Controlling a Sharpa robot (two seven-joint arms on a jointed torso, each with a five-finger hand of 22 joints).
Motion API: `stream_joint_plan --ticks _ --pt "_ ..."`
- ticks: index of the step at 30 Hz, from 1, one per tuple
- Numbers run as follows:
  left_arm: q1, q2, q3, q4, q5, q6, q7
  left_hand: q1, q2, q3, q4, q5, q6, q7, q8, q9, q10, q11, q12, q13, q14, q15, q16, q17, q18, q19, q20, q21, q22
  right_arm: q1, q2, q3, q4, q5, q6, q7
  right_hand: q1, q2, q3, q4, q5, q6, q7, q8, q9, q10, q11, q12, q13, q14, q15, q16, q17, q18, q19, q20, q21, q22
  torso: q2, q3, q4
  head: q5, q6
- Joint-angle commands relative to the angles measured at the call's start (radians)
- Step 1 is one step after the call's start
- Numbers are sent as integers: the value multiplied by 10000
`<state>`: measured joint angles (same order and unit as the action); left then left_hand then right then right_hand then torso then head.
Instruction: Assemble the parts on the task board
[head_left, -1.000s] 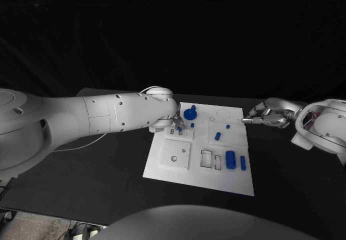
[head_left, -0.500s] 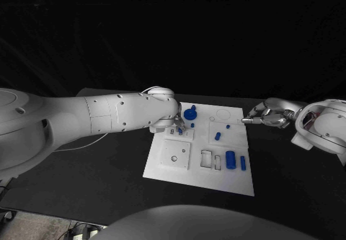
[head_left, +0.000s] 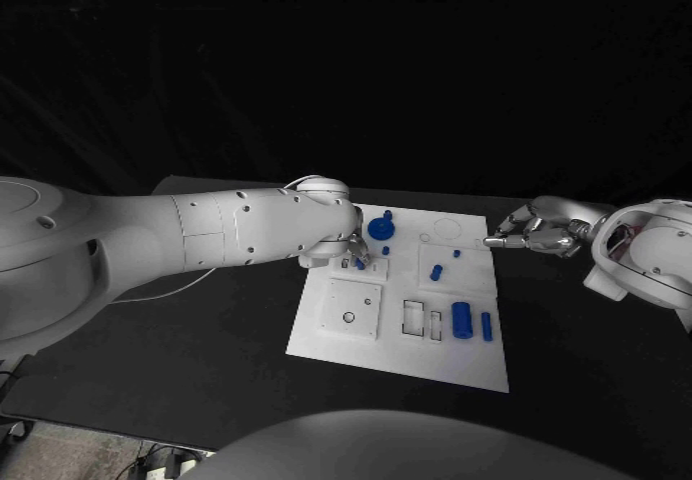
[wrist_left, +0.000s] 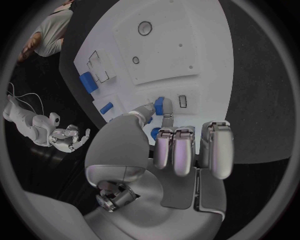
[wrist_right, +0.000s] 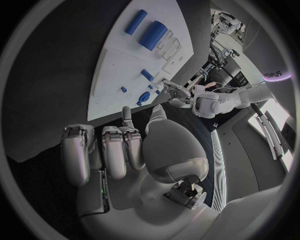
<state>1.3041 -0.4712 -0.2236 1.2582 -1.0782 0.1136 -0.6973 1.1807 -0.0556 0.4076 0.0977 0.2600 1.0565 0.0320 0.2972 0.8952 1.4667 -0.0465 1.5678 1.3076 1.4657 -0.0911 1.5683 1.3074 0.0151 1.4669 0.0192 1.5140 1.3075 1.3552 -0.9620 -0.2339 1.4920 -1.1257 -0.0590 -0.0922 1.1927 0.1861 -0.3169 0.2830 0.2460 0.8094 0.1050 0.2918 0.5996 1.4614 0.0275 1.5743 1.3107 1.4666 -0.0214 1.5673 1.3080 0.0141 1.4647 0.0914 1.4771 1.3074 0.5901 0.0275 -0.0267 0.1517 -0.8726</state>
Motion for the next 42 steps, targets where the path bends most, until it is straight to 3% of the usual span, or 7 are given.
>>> stream_joint_plan --ticks 1,42 --pt "-8 31 0 3 -4 40 -962 -41 -12 393 -313 36 190 -163 51 -14 1041 -71 30 2632 1051 -75 25 2634 42 640 -46 -58 2001 -6 3 -2 15 -24 131 41 135 5 -35 -48 63 -61 10 -50 -14 1094 -27 -35 2601 1042 7 35 2628 181 43 19 -45 2200 -8 1 -2 12 0" --pt "-135 143 -16 -133 -400 -56 -939 46 -22 509 -265 117 212 -183 -15 -56 1041 -96 30 2632 1051 -102 25 2634 75 581 -71 -175 1895 -6 -18 -2 15 -21 180 43 159 9 -34 -51 70 -58 11 -62 -20 1094 -27 -35 2601 1042 7 35 2628 185 31 18 -60 2195 -6 0 -5 50 0"
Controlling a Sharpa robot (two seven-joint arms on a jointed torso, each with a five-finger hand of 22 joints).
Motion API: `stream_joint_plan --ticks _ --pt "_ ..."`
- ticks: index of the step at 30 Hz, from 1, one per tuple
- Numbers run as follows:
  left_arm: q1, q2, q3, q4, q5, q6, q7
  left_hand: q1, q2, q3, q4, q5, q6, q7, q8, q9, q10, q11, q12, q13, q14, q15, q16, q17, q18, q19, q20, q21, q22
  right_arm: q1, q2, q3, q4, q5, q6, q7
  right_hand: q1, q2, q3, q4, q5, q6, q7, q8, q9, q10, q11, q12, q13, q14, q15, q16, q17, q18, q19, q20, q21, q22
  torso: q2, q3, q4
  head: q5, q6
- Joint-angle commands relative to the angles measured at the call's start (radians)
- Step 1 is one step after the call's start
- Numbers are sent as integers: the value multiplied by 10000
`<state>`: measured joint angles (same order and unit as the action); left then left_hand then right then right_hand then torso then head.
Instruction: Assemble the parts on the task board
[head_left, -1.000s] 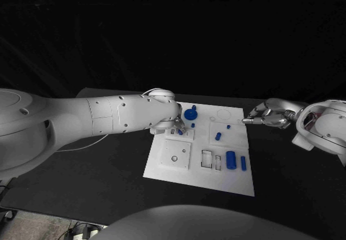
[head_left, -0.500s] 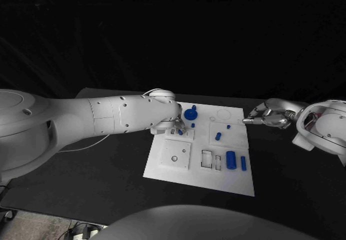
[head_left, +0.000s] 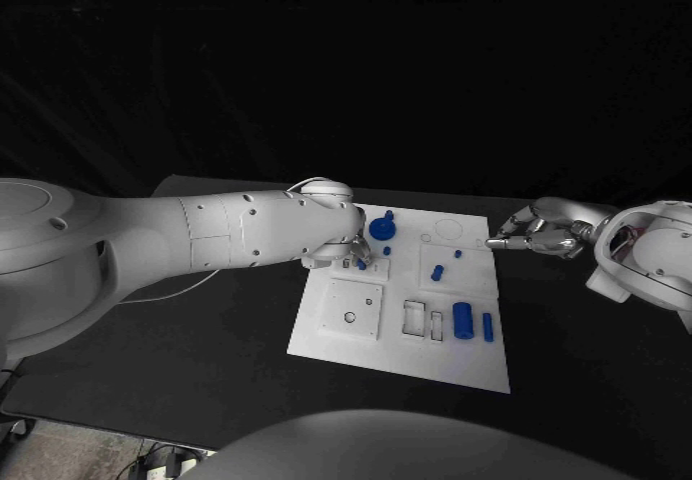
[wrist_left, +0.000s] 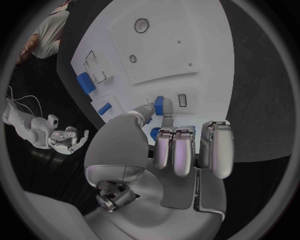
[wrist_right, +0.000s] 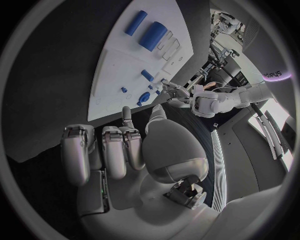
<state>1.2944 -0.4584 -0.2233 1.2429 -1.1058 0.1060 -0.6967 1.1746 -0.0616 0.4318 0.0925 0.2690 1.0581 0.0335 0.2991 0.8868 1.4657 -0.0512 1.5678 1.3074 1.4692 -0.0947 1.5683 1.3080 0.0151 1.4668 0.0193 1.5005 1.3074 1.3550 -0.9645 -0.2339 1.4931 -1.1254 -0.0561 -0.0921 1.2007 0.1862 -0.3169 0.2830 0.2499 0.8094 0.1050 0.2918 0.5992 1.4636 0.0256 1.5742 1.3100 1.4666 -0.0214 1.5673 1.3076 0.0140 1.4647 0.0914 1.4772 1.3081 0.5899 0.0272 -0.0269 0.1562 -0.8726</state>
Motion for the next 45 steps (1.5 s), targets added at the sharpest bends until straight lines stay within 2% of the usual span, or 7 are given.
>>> stream_joint_plan --ticks 1,10,13,16,20,33,45 --pt "-38 11 -19 26 -123 -18 -917 109 37 270 -215 26 196 -198 -35 27 1050 -49 30 2634 1016 -66 25 2628 75 582 -72 -40 1895 -5 9 -2 3 -24 150 43 79 8 -34 -52 32 -58 11 -62 -16 1072 -8 -34 2608 1042 7 35 2632 186 31 19 -60 2188 -4 3 -4 7 0" --pt "-39 -133 -4 244 -166 -514 -775 215 -30 317 -288 17 202 -196 -45 26 1050 -50 30 2634 1016 -67 25 2628 68 597 -76 -22 1918 -6 -5 -2 0 -24 143 41 84 8 -33 -53 33 -58 11 -64 -17 1072 -8 -34 2608 1042 7 35 2632 187 28 19 -64 2187 3 0 2 -24 0" --pt "-38 -191 11 356 -208 -618 -797 221 -38 319 -292 15 210 -197 -43 27 1050 -50 30 2634 1016 -68 25 2628 68 598 -77 -20 1920 -6 -3 -2 -14 -24 151 35 90 8 -33 -55 34 -58 11 -66 -18 1072 -8 -34 2608 1042 7 35 2632 187 29 19 -63 2188 -3 3 6 3 0" --pt "-37 -201 10 382 -223 -569 -826 194 -47 313 -256 -25 243 -192 -37 27 1050 -49 30 2634 1016 -70 25 2628 69 597 -79 -26 1916 -7 16 -2 -29 -24 155 38 104 7 -31 -61 36 -57 11 -71 -20 1072 -8 -34 2608 1042 7 35 2632 186 33 18 -61 2189 -14 10 -1 37 0" --pt "-38 -220 4 396 -210 -533 -828 189 -45 313 -249 -31 246 -191 -37 26 1050 -48 30 2634 1016 -70 25 2628 71 592 -79 -35 1908 -10 37 -2 -39 -24 153 46 104 7 -31 -61 36 -57 11 -71 -20 1072 -8 -34 2608 1042 7 35 2632 186 33 18 -61 2189 -3 1 -2 -2 0" --pt "-39 -240 -4 398 -195 -625 -740 272 -74 353 -295 -67 238 -202 -50 23 1050 -54 30 2634 1016 -73 25 2628 75 587 -82 -49 1898 -20 45 -2 -53 -24 158 53 104 7 -31 -61 36 -57 11 -71 -20 1072 -8 -34 2608 1042 7 35 2632 186 33 18 -61 2189 2 -1 0 25 0" --pt "-42 -220 -16 364 -194 -297 -797 316 -93 370 -323 -85 238 -200 -55 23 1050 -56 30 2634 1016 -74 25 2628 78 581 -83 -62 1887 -22 31 -2 -37 -24 153 59 139 9 -25 -74 41 -55 11 -81 -25 1072 -8 -34 2608 1042 6 35 2632 189 21 18 -75 2184 -2 4 0 26 0"
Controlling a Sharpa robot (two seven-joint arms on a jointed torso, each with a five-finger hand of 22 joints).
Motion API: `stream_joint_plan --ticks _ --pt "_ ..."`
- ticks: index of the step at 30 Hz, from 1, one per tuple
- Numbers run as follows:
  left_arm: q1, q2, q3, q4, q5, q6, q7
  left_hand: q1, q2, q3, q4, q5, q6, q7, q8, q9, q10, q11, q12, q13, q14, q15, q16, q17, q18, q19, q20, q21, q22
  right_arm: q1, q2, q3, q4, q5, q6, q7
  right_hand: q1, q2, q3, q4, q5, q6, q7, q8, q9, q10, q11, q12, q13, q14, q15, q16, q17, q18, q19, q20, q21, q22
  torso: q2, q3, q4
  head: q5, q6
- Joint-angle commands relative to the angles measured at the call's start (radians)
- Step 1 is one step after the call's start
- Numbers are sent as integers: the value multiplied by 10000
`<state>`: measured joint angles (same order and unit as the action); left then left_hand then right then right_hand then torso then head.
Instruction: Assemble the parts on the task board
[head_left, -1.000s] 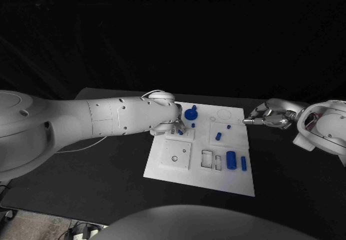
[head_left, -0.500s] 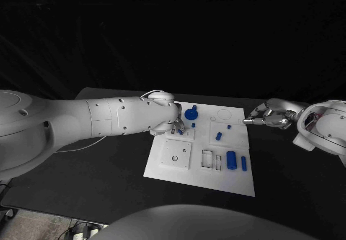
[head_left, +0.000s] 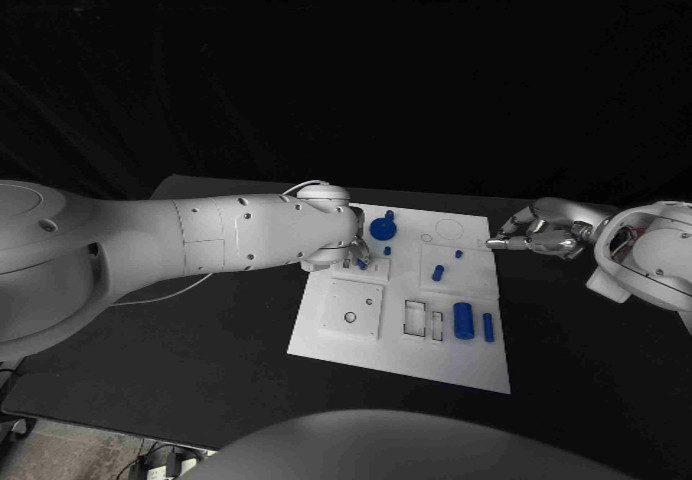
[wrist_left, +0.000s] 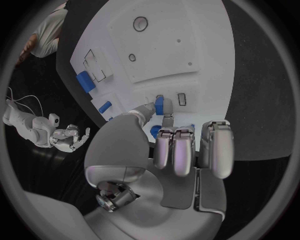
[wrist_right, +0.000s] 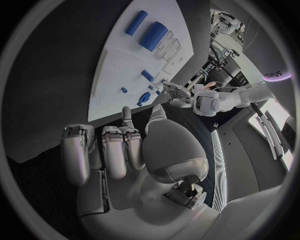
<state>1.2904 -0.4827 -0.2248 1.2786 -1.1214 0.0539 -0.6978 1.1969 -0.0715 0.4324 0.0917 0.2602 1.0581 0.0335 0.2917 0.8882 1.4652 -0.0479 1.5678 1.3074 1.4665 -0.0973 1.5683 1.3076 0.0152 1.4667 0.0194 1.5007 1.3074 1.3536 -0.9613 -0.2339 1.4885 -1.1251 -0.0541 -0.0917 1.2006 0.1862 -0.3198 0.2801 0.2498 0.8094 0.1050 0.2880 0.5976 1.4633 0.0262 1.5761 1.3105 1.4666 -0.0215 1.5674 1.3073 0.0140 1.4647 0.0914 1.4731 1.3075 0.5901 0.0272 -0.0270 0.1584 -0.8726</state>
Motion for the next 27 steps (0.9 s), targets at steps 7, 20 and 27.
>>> stream_joint_plan --ticks 7,20,27 --pt "-11 40 -6 0 -36 355 -799 108 -6 368 -325 -16 242 -199 20 10 1056 -88 30 2634 1043 -48 25 2632 81 574 -84 -79 1875 -8 -15 -2 14 -26 131 57 164 6 7 -55 45 -52 10 -48 -11 1075 -14 -53 2603 1042 6 34 2634 189 23 18 -35 2190 -1 3 -2 4 0" --pt "-57 88 -11 -37 -28 394 -733 130 -8 379 -336 -27 236 -196 13 8 1056 -87 30 2634 1043 -47 25 2632 86 563 -84 -98 1857 -10 -16 -2 16 -25 134 50 164 6 7 -55 45 -52 10 -48 -11 1075 -14 -53 2603 1042 6 34 2634 189 23 18 -35 2190 -3 -1 -1 8 0" --pt "-68 117 -11 -99 -26 396 -709 130 -8 379 -336 -27 236 -196 13 8 1056 -87 30 2634 1043 -47 25 2632 86 563 -84 -98 1857 -10 -20 -2 12 -24 141 38 178 4 7 -60 45 -50 11 -53 -13 1075 -15 -53 2603 1042 5 34 2634 190 20 18 -39 2188 -5 0 -2 15 0"
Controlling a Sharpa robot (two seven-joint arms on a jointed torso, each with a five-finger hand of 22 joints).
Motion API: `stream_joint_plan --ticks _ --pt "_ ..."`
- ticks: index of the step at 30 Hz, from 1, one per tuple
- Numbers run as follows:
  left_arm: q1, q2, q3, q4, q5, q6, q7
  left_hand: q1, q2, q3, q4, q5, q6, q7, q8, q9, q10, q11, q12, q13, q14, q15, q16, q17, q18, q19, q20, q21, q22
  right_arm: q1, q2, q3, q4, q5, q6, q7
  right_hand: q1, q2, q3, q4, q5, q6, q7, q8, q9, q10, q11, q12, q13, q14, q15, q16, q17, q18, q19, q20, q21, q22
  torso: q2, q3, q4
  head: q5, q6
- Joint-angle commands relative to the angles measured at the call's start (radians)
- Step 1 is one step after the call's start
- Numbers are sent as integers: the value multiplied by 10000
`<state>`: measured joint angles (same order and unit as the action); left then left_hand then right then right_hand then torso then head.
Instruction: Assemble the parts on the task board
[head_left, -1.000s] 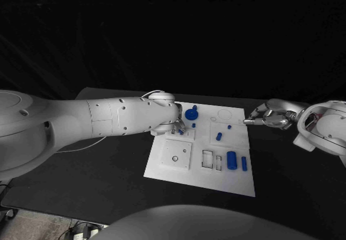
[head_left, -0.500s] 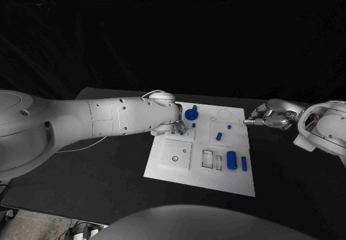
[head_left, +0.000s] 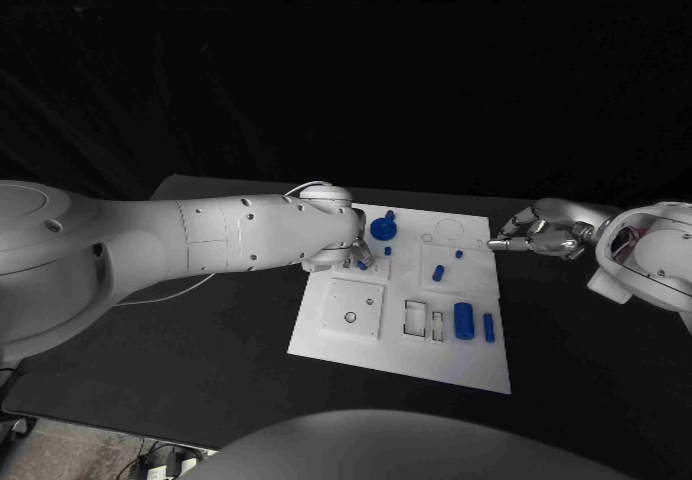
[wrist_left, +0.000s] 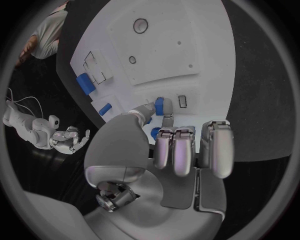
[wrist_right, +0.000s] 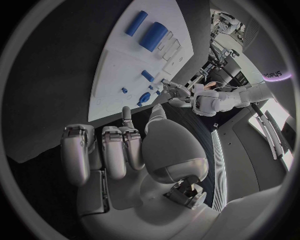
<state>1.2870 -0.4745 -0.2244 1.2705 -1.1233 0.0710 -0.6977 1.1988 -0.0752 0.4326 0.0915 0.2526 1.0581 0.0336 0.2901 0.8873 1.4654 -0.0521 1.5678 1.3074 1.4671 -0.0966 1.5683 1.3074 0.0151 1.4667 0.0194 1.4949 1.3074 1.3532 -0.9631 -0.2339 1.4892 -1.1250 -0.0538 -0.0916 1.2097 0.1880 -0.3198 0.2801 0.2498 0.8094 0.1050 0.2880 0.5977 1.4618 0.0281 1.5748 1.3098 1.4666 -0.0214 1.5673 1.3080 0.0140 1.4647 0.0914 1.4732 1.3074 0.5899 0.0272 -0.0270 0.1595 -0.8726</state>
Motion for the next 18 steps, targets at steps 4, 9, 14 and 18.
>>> stream_joint_plan --ticks 4,9,14,18 --pt "-36 53 -16 -51 -8 339 -749 120 11 380 -330 3 182 -176 -9 3 1054 -33 30 2634 1037 -49 25 2634 101 535 -81 -88 1814 -6 -7 -2 5 -26 140 34 91 -14 7 -61 45 -49 11 -55 -15 1090 -34 -40 2609 1042 5 35 2628 190 19 18 -41 2190 2 2 -1 3 0" --pt "-42 87 -19 -80 -21 622 -838 -189 -4 36 27 -730 -71 -107 -206 -71 1054 28 30 2634 1037 6 25 2634 111 510 -30 -152 1773 -6 -10 -2 4 -26 146 33 95 -15 7 -62 45 -49 11 -56 -16 1090 -34 -40 2609 1042 5 35 2628 190 19 18 -41 2190 -2 3 -4 13 0" --pt "-58 124 -21 -116 -25 794 -891 -633 -28 -610 510 -1275 -298 15 -332 -90 1054 131 30 2634 1037 84 25 2634 125 487 30 -215 1734 -7 -13 -2 6 -26 149 36 95 -15 7 -62 45 -49 11 -56 -16 1090 -34 -40 2609 1042 5 35 2628 190 19 18 -41 2190 -2 2 -4 -3 0" --pt "-64 153 -22 -154 -23 893 -927 -800 -7 -976 735 -1427 -404 76 -374 -82 1054 184 30 2634 1037 131 25 2634 134 474 72 -253 1711 -7 -23 -2 7 -26 152 36 95 -15 7 -62 45 -49 11 -56 -16 1090 -34 -40 2609 1042 5 35 2628 190 19 18 -41 2190 -3 4 -2 -5 0"
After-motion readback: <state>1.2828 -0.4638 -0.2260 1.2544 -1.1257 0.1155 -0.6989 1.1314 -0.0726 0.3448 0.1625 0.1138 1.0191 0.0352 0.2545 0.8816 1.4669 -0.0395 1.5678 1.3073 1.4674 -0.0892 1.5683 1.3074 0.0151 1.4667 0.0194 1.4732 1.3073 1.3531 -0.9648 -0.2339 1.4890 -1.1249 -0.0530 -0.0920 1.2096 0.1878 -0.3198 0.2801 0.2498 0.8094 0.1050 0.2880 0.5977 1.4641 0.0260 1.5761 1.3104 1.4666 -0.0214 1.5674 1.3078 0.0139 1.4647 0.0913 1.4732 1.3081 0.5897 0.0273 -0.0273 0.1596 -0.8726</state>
